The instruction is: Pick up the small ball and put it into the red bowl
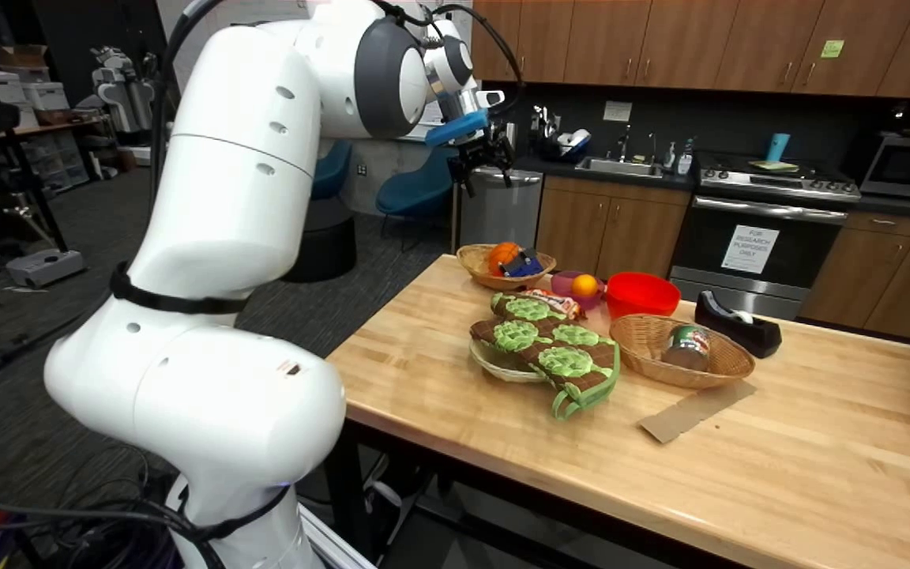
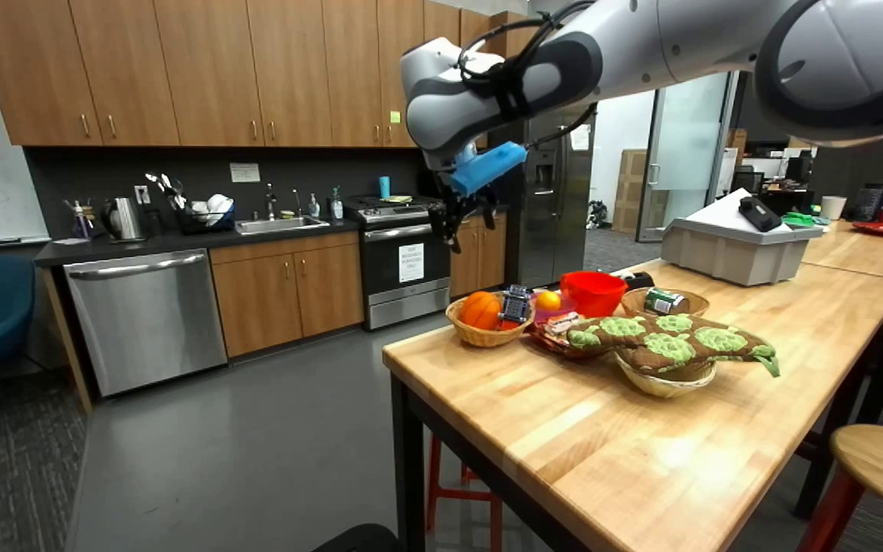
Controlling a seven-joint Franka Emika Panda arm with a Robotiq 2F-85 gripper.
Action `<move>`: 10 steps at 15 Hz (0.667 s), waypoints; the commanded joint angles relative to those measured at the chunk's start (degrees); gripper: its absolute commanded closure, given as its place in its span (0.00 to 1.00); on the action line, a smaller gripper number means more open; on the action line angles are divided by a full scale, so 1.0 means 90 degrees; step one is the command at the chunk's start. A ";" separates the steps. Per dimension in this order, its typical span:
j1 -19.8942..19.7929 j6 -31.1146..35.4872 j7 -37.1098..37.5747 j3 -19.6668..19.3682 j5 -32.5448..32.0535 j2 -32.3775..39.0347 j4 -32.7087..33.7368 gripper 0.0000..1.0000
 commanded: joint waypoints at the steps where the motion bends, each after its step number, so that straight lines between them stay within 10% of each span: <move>1: -0.0110 0.0040 -0.0003 0.0137 0.0497 0.0182 0.0036 0.00; 10: -0.0099 0.0586 0.0217 -0.0052 0.0824 0.0515 -0.0509 0.00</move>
